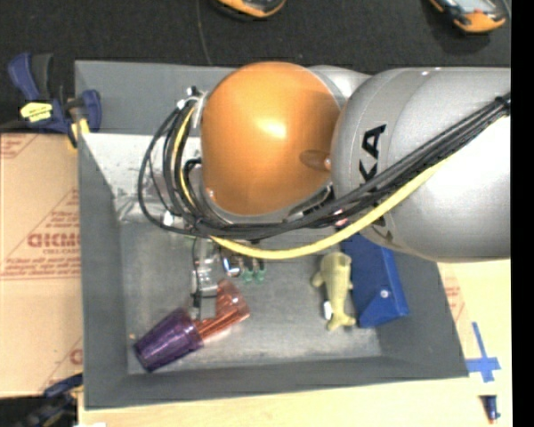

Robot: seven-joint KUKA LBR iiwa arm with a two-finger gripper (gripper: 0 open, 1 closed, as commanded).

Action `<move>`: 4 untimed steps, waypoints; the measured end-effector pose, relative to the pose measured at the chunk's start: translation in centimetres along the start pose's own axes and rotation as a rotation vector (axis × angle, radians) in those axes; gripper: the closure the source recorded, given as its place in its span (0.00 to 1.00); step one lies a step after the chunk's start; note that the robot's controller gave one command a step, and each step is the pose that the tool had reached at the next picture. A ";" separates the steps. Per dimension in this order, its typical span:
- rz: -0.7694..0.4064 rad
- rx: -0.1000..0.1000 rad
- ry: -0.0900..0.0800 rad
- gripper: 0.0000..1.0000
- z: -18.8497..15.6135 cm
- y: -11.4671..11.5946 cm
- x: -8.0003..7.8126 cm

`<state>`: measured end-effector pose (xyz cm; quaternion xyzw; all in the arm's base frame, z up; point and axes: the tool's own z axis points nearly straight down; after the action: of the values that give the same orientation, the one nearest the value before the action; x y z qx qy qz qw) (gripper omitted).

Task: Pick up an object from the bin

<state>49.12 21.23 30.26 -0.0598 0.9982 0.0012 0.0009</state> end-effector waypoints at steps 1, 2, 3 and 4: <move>-0.028 0.002 0.005 0.00 2.0 0.0 0.7; -0.274 0.001 -0.001 0.00 9.1 -3.6 2.0; -0.183 -0.003 -0.010 0.00 13.1 -0.9 1.4; -0.021 0.000 -0.004 0.00 20.7 -1.6 0.8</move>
Offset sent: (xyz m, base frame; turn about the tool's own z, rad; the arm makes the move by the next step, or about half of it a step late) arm -0.0197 -0.0467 -0.1071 -0.2896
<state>48.51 19.56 9.56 -0.0704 0.9975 0.0012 0.0031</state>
